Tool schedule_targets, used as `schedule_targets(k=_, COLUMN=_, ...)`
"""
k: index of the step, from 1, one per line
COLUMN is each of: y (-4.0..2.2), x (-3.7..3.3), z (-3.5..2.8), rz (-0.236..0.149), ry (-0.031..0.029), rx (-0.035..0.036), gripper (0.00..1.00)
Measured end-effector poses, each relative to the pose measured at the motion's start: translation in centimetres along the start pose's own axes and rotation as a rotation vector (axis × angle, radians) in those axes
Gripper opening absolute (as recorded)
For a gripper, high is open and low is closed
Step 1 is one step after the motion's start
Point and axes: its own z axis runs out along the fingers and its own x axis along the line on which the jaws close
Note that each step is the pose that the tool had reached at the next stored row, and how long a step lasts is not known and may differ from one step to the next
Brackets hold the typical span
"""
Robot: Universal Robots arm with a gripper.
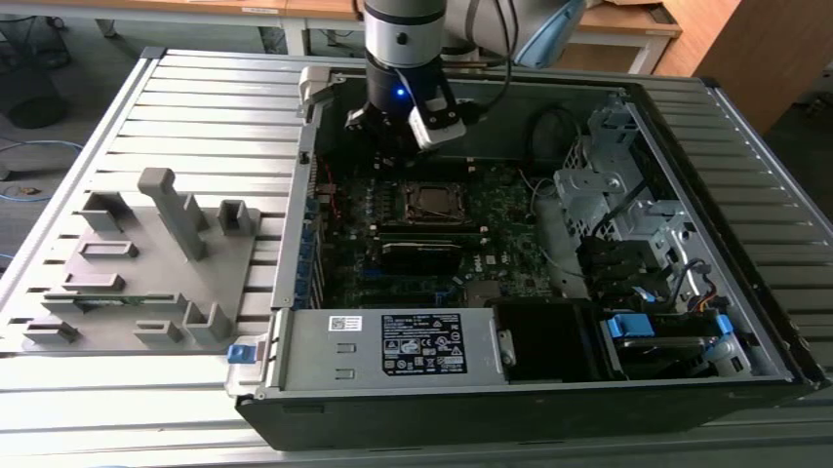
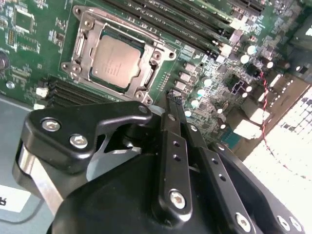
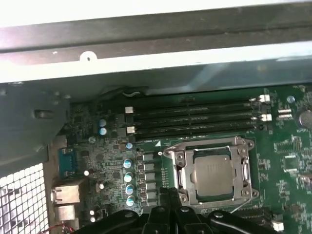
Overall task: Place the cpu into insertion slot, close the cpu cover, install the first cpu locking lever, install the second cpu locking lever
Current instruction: 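Install the first cpu locking lever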
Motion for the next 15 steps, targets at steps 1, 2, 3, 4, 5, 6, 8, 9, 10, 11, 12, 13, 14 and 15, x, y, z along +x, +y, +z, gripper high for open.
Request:
schedule_targets(k=1, y=0.00, x=0.00, z=0.00, rz=-0.012, ry=0.0002, rx=-0.0002, gripper=0.11)
schedule_targets(k=2, y=0.00, x=0.00, z=0.00, rz=-0.018, ry=0.0003, rx=-0.0004, gripper=0.11)
schedule_targets(k=3, y=-0.01, x=0.00, z=-0.04, rz=-0.021, ry=0.0005, rx=-0.0003, gripper=0.11)
schedule_targets(k=4, y=0.00, x=0.00, z=-0.12, rz=-0.023, ry=0.0005, rx=-0.0004, gripper=0.11)
schedule_targets(k=5, y=0.00, x=-0.01, z=-0.20, rz=-0.024, ry=0.0005, rx=-0.0005, gripper=0.11)
schedule_targets(k=6, y=0.00, x=-0.01, z=-0.29, rz=-0.025, ry=0.0005, rx=-0.0006, gripper=0.11)
schedule_targets(k=8, y=0.01, x=-0.01, z=-0.43, rz=-0.026, ry=0.0005, rx=-0.0005, gripper=0.11)
schedule_targets(k=9, y=0.01, x=-0.01, z=-0.46, rz=-0.026, ry=0.0005, rx=-0.0007, gripper=0.11)
schedule_targets(k=10, y=0.01, x=-0.01, z=-0.46, rz=-0.026, ry=0.0004, rx=-0.0008, gripper=0.11)
schedule_targets(k=11, y=0.01, x=-0.02, z=-0.46, rz=-0.026, ry=0.0004, rx=-0.0009, gripper=0.11)
schedule_targets(k=12, y=0.00, x=0.03, z=-0.47, rz=-0.026, ry=0.0005, rx=-0.0007, gripper=0.11)
schedule_targets(k=13, y=-0.01, x=0.14, z=-0.48, rz=-0.026, ry=0.0006, rx=-0.0005, gripper=0.11)
schedule_targets(k=14, y=-0.02, x=0.31, z=-0.48, rz=-0.026, ry=0.0006, rx=-0.0006, gripper=0.11)
schedule_targets(k=15, y=-0.04, x=0.48, z=-0.48, rz=-0.026, ry=0.0006, rx=-0.0013, gripper=0.11)
